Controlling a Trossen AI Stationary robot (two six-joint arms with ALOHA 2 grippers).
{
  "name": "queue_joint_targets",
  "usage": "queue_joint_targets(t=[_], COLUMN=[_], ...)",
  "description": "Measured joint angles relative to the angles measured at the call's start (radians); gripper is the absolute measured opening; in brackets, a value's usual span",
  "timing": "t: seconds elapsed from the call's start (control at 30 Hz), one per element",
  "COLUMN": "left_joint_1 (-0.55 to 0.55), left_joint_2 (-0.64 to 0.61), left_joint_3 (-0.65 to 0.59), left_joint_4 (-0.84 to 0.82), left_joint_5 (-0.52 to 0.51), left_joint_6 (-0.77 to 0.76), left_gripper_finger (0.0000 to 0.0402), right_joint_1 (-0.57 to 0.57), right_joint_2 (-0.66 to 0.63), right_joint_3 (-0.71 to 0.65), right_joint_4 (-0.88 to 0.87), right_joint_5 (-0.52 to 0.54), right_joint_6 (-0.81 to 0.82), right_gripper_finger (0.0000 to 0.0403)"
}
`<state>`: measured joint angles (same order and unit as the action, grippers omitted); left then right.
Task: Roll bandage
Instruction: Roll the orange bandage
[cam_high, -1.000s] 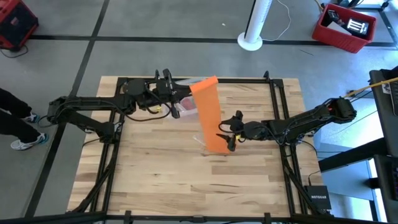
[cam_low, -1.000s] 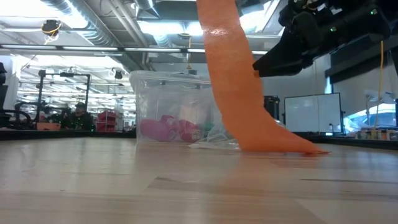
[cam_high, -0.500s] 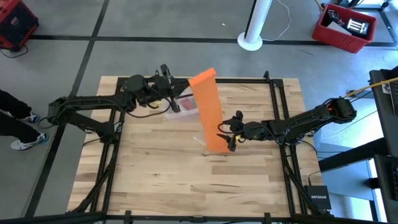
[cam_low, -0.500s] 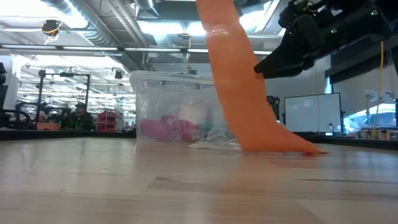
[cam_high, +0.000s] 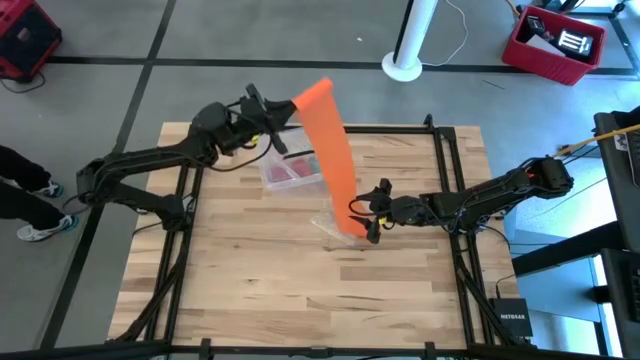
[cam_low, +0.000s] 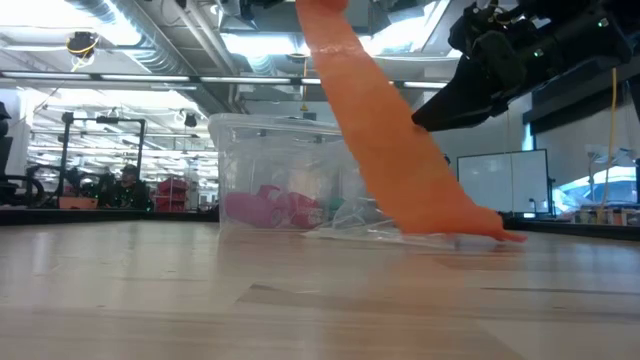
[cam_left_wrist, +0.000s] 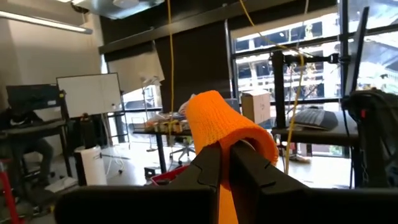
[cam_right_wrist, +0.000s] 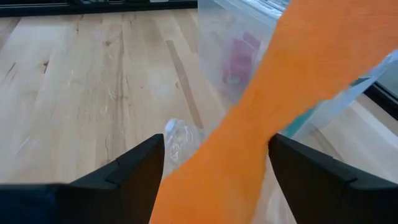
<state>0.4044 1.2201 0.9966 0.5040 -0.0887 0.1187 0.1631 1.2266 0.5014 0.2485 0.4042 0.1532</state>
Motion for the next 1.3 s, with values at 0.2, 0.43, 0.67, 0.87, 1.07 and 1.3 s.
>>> queue_joint_targets(t=[0.2,0.43,0.67,0.87,1.07,1.3], left_joint_1=[0.016,-0.036,-0.143,-0.229,-0.291,-0.321], left_joint_2=[0.000,0.000,-0.004,-0.022,-0.048,-0.057], left_joint_3=[0.000,-0.019,-0.020,-0.021,-0.021,-0.020], left_joint_4=[0.000,-0.005,0.021,0.035,0.075,0.087], left_joint_5=[0.000,0.141,0.267,0.336,0.334,0.333], left_joint_6=[-0.029,-0.096,-0.080,-0.032,0.008,0.042], left_gripper_finger=[0.0011,0.0011,0.0011,0.0011,0.0011,0.0011], right_joint_1=[0.000,0.000,0.000,0.000,0.000,0.000], right_joint_2=[0.000,-0.007,-0.020,-0.072,-0.178,-0.155], right_joint_3=[0.000,0.000,0.000,0.001,0.041,0.043], right_joint_4=[-0.007,-0.056,-0.048,0.071,-0.010,-0.009], right_joint_5=[0.000,-0.015,-0.048,0.001,0.052,-0.104], right_joint_6=[0.001,-0.010,-0.012,-0.090,-0.153,-0.161], right_gripper_finger=[0.0287,0.0287,0.0287,0.0287,0.0287,0.0287])
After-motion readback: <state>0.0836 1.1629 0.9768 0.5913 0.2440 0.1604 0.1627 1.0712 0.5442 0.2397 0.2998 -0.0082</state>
